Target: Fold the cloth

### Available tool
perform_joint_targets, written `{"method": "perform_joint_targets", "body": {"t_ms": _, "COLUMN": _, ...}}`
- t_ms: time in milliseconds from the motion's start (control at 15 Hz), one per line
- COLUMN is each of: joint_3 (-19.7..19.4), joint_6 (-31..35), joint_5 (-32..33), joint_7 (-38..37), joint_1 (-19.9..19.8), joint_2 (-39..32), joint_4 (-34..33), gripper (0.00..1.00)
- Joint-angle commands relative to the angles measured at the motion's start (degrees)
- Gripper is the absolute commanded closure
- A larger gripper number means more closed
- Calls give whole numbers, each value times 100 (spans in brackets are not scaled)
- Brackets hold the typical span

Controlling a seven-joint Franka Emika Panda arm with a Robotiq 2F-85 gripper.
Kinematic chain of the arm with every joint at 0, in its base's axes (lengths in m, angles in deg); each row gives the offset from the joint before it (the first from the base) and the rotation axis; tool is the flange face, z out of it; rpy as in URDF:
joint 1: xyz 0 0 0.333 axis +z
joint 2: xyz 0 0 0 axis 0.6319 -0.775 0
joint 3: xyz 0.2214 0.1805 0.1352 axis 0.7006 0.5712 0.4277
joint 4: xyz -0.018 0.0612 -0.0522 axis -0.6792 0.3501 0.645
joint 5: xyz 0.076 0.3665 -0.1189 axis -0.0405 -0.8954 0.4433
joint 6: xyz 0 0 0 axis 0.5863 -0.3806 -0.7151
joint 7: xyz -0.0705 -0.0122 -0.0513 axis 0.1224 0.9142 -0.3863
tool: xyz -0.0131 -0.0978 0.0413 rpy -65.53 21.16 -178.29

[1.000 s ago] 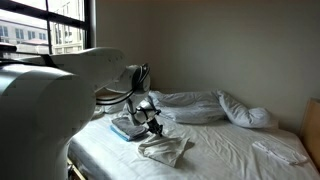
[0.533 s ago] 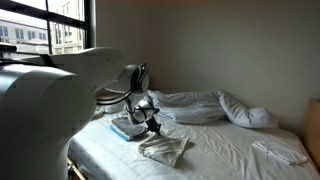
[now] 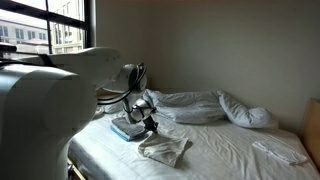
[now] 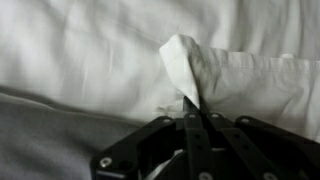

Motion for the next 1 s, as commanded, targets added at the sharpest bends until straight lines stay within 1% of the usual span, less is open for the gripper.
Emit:
{"method": "perform_joint_targets", "body": {"t_ms": 0, "joint_3": 28, "joint_6": 136, "joint_5": 71, "joint_7": 69, "joint_1": 57, "joint_2": 97, "joint_4": 53, "gripper": 99}}
{"method": "perform_joint_targets", "body": {"t_ms": 533, "joint_3": 47, "joint_6": -53, "joint_5": -22, "joint_7": 124, "joint_1": 170, "joint_2": 43, "joint_4": -120, "gripper": 99}}
{"method": "perform_joint_targets", "body": {"t_ms": 600, "joint_3": 11, "joint_6": -91, "joint_5": -3, "joint_7": 87, "joint_1": 191, "joint_2": 44, "joint_4": -128, "gripper": 72}}
{"method": "perform_joint_targets", "body": {"t_ms": 667, "joint_3": 3, "joint_6": -120, "joint_5": -11, "joint_7": 64, "joint_1": 193, "joint_2": 49, "joint_4": -130, "gripper": 71}}
{"method": "perform_joint_targets", "body": {"t_ms": 733, "joint_3": 5, "joint_6": -123, "joint_5": -16, "joint_7": 71, "joint_1": 186, "joint_2": 50, "joint_4": -130, "gripper": 66}}
{"method": "perform_joint_targets", "body": {"t_ms": 933, "joint_3": -45, "joint_6": -109, "joint_5": 36, "joint_7": -20, "joint_1": 192, "joint_2": 101, "joint_4": -75, "gripper": 45}}
